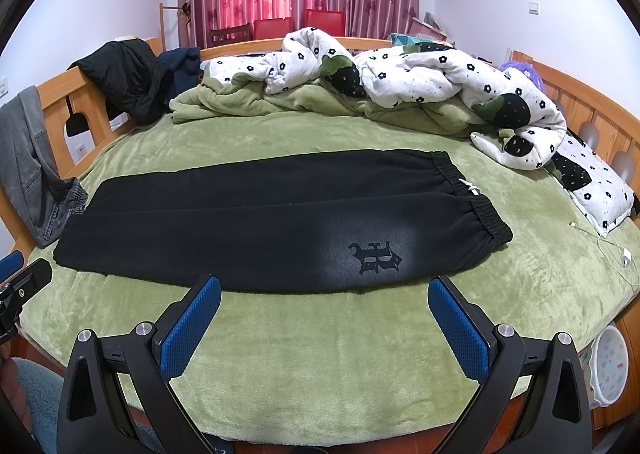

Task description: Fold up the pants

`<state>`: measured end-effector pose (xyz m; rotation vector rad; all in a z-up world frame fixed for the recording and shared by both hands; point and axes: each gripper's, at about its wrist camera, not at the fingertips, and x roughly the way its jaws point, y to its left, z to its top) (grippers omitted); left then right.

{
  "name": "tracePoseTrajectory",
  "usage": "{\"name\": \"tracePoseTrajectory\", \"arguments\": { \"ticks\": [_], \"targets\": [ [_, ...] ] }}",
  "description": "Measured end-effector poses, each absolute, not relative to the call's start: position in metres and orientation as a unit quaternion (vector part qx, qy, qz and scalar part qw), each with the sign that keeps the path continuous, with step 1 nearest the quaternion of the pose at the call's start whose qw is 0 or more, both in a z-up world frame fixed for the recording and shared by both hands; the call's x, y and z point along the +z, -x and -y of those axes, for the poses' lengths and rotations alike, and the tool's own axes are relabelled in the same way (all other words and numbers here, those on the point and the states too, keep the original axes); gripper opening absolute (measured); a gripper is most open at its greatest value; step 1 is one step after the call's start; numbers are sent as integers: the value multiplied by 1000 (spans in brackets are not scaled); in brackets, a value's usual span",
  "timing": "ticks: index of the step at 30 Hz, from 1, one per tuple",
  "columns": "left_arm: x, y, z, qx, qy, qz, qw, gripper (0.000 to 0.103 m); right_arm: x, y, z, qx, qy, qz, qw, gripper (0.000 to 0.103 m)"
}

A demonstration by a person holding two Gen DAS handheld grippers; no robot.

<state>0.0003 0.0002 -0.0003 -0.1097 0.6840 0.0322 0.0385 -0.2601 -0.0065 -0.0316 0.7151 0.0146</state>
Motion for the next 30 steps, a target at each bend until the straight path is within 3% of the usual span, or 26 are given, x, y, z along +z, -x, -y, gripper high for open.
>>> {"name": "tracePoseTrajectory", "arguments": {
  "ticks": [17, 23, 30],
  "targets": [
    [-1, -3, 8, 9, 52, -333, 941, 102, -11, -41, 253, 6, 29, -358, 933, 102],
    [3, -24, -10, -40, 104, -346, 931, 102, -14, -56, 253, 27, 10, -380, 925, 102],
    [29, -55, -40, 2, 75, -312, 947, 102, 20, -74, 267, 29, 11, -308, 951, 102]
  ]
}}
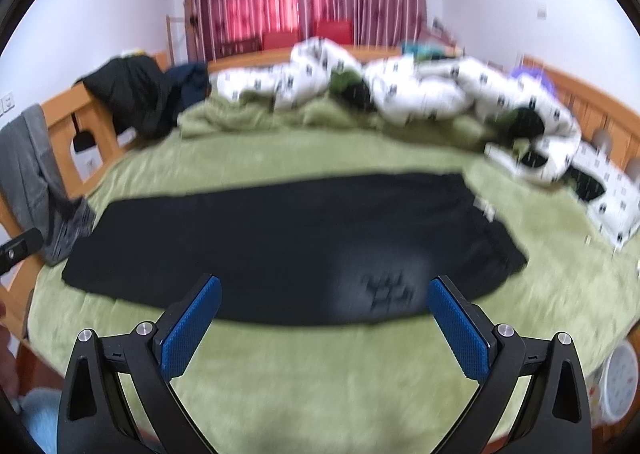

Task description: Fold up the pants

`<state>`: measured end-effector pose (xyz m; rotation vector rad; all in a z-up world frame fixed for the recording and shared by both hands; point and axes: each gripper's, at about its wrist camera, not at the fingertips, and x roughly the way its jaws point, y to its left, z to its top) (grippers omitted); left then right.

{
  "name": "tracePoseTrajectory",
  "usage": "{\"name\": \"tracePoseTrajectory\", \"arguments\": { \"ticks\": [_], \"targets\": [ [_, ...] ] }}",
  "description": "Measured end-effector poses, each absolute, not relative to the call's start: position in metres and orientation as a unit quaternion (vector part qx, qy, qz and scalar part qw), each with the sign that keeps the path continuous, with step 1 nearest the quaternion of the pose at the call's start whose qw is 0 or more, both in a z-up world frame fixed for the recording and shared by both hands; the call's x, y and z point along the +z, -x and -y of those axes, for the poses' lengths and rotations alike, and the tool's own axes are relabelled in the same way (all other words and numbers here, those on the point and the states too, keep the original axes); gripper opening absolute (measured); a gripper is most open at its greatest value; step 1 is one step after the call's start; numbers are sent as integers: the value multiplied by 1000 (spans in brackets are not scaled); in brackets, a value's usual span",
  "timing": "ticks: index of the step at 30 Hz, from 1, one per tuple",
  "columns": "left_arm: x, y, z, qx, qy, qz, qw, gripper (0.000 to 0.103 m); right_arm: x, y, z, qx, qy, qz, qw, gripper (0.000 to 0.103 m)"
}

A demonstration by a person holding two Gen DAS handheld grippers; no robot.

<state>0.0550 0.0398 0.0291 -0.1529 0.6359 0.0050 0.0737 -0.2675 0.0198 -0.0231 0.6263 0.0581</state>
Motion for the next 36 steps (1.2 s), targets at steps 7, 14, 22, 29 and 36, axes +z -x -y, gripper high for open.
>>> {"name": "tracePoseTrajectory", "arguments": {
  "ticks": [7, 14, 22, 29, 36],
  "targets": [
    [-31, -91, -83, 26, 116, -364, 924, 101, -3, -126, 310, 39, -27, -345, 938, 100],
    [-125, -104, -124, 50, 195, -427, 882, 95, -89, -164, 362, -18, -58, -425, 903, 79],
    [-186, -100, -146, 51, 263, -428, 863, 88, -152, -162, 396, -25, -115, -457, 882, 78],
    [-196, -119, -162, 62, 289, -395, 870, 87, -179, -169, 412, -2, -193, -451, 872, 78],
    [-199, -134, -171, 90, 290, -394, 868, 58, -186, -194, 414, 9, -233, -441, 867, 77]
  ]
}}
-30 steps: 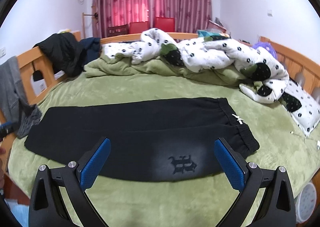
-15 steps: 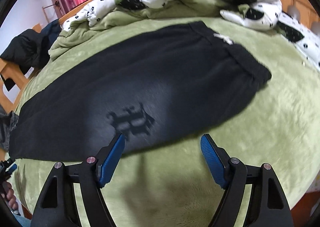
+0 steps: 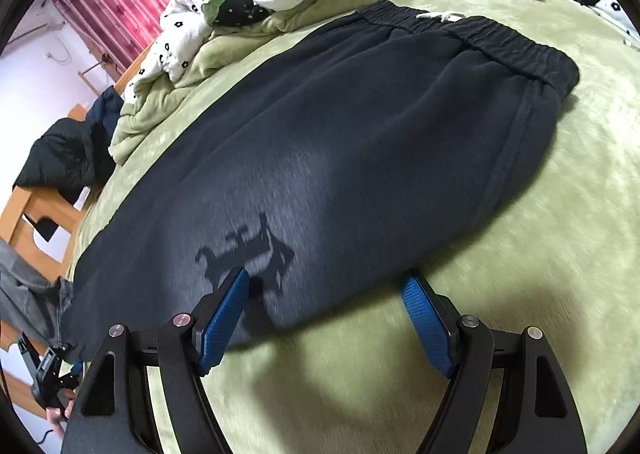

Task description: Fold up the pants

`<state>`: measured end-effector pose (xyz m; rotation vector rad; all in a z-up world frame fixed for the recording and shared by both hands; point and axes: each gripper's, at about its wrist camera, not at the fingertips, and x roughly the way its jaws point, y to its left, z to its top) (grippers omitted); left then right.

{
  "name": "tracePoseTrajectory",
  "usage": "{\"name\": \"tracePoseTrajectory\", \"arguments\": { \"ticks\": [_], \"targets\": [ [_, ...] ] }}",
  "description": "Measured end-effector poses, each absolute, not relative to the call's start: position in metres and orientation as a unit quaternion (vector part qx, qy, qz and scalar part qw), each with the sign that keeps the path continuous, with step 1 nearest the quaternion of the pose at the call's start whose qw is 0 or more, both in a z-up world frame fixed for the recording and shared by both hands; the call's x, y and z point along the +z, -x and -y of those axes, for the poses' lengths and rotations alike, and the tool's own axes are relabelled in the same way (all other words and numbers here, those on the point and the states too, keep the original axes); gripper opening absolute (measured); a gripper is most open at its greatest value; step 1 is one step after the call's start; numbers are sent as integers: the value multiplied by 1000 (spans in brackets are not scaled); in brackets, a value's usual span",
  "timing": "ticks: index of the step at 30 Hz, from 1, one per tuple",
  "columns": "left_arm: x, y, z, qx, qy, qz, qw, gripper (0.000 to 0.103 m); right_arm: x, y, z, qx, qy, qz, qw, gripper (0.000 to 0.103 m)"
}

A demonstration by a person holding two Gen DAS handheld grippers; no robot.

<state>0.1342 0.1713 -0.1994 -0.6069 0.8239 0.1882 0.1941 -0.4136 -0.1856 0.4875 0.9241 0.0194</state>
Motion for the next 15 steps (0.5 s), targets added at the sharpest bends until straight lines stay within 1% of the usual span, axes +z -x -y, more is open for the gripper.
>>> {"name": "tracePoseTrajectory", "arguments": {
  "ticks": [1, 2, 3, 4, 5, 6, 7, 8, 10, 15],
  "targets": [
    [-200, -133, -175, 93, 294, -393, 866, 49, -185, -199, 411, 6, -228, -442, 867, 71],
    [-200, -133, -180, 96, 300, -392, 864, 46, -184, -202, 409, 3, -223, -444, 868, 60],
    [-200, -133, -183, 95, 302, -393, 863, 40, -184, -205, 407, -2, -214, -446, 869, 54],
    [-200, -134, -186, 93, 303, -396, 862, 34, -183, -207, 406, -5, -210, -446, 870, 42],
    [-199, -135, -189, 94, 302, -397, 862, 30, -181, -208, 405, -8, -207, -446, 871, 34],
    [-197, -136, -191, 95, 300, -397, 862, 24, -180, -209, 405, -9, -206, -445, 872, 32],
    [-195, -136, -192, 92, 299, -396, 863, 21, -177, -210, 406, -9, -205, -442, 873, 28],
    [-191, -137, -193, 89, 297, -394, 865, 21, -175, -210, 405, -8, -203, -439, 875, 24],
    [-182, -136, -191, 85, 287, -387, 872, 19, -166, -210, 403, -5, -193, -430, 882, 21],
    [-157, -141, -189, 78, 274, -366, 886, 18, -140, -212, 396, 2, -170, -404, 899, 19]
  ]
}}
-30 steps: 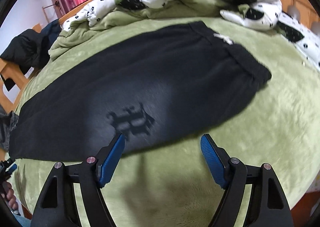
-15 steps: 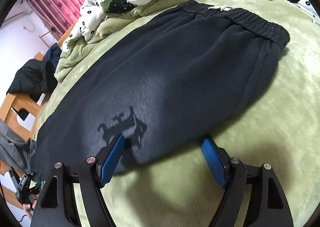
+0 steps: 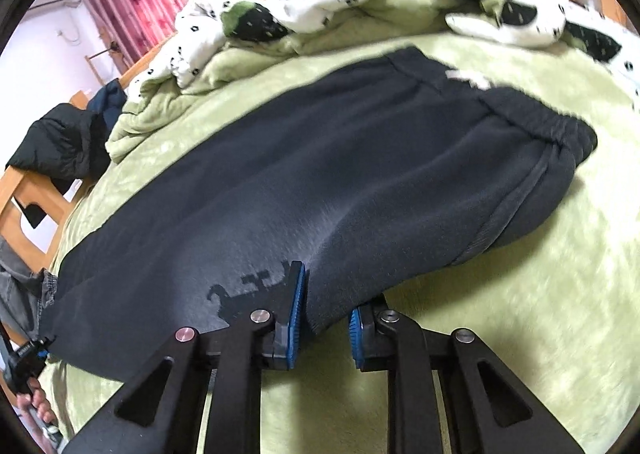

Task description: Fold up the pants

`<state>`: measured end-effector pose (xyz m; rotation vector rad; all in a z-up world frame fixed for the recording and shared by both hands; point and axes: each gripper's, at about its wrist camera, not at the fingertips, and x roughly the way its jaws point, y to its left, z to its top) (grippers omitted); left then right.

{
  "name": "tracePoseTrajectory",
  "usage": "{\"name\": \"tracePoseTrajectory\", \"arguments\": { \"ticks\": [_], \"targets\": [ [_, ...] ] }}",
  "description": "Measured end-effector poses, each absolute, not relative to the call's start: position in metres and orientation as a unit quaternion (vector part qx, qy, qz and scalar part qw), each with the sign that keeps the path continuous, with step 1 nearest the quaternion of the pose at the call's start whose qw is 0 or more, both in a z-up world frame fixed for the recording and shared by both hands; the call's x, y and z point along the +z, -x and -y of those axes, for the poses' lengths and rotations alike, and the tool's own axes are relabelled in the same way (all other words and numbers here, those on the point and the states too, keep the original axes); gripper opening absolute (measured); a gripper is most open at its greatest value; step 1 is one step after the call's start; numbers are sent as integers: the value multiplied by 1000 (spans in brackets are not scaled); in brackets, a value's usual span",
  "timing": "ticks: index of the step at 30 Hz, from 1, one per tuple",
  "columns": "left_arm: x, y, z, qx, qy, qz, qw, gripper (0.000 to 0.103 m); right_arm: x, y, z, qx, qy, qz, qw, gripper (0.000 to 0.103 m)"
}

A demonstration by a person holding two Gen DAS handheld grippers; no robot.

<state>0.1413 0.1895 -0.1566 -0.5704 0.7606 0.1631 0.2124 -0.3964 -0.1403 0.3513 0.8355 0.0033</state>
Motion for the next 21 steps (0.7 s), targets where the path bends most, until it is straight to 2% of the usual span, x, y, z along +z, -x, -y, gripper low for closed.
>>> {"name": "tracePoseTrajectory", "arguments": {
  "ticks": [6, 21],
  "targets": [
    [-126, -159, -189, 64, 266, -337, 901, 18, -110, -231, 391, 18, -151, -374, 915, 17],
    [-105, -256, -191, 77, 224, -307, 922, 17, -83, -333, 370, 23, -107, -330, 938, 15]
  ]
}}
